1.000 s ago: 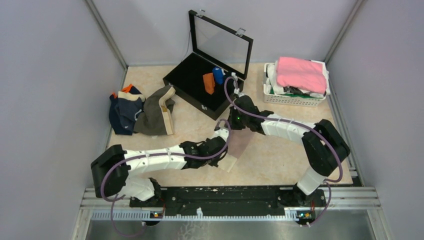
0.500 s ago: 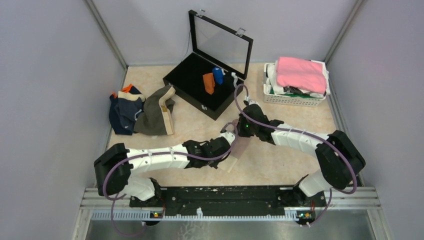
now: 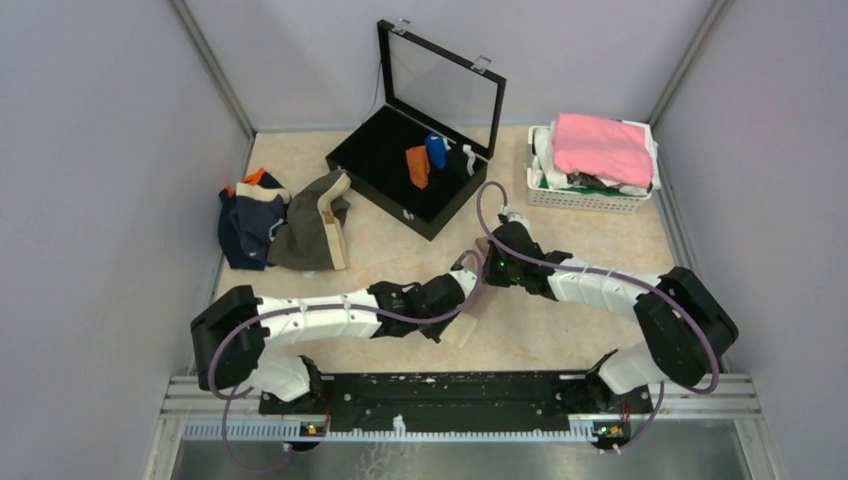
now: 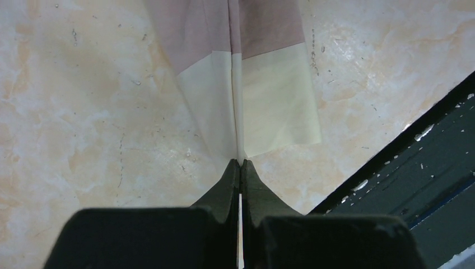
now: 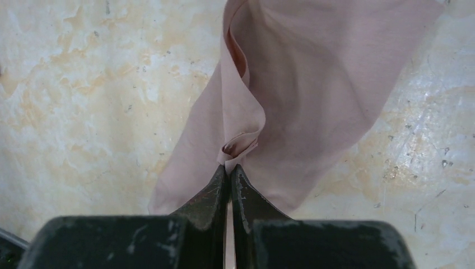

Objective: Roll the underwear
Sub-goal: Fold the underwear at the center of the board.

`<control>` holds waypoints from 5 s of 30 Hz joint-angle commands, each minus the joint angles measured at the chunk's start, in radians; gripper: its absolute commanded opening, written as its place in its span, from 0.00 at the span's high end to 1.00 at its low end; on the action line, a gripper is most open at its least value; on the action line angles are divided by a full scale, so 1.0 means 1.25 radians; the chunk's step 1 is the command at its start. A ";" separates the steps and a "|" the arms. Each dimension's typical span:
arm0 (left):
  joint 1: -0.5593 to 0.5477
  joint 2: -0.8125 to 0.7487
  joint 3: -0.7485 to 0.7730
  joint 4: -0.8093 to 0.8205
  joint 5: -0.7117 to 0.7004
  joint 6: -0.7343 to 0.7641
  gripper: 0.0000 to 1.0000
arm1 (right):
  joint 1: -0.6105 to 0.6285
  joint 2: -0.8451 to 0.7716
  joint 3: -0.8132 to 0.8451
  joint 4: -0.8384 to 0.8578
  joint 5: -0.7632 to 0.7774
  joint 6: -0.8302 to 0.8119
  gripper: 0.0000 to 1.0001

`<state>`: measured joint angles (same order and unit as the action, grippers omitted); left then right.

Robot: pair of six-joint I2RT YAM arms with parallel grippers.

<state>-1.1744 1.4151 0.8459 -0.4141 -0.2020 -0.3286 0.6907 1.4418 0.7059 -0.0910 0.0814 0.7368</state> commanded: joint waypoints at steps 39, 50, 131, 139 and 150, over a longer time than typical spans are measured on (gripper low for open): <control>-0.041 0.132 0.011 0.306 0.223 -0.089 1.00 | -0.037 0.108 -0.065 0.126 -0.021 0.019 1.00; -0.041 0.177 0.001 0.394 0.207 -0.126 1.00 | -0.039 0.113 -0.079 0.135 -0.032 0.019 1.00; -0.042 0.178 0.081 0.396 0.262 -0.114 0.53 | -0.077 -0.136 0.018 -0.091 0.208 -0.186 0.56; -0.040 0.028 0.001 0.408 0.159 -0.158 0.41 | -0.105 -0.231 -0.023 -0.134 0.136 -0.157 0.45; 0.100 -0.019 -0.235 0.603 0.170 -0.321 0.34 | -0.149 -0.365 -0.206 -0.096 -0.185 -0.043 0.44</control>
<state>-1.0790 1.3705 0.5854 0.2012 -0.0200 -0.6617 0.5049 1.0344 0.4976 -0.2306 0.0067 0.6147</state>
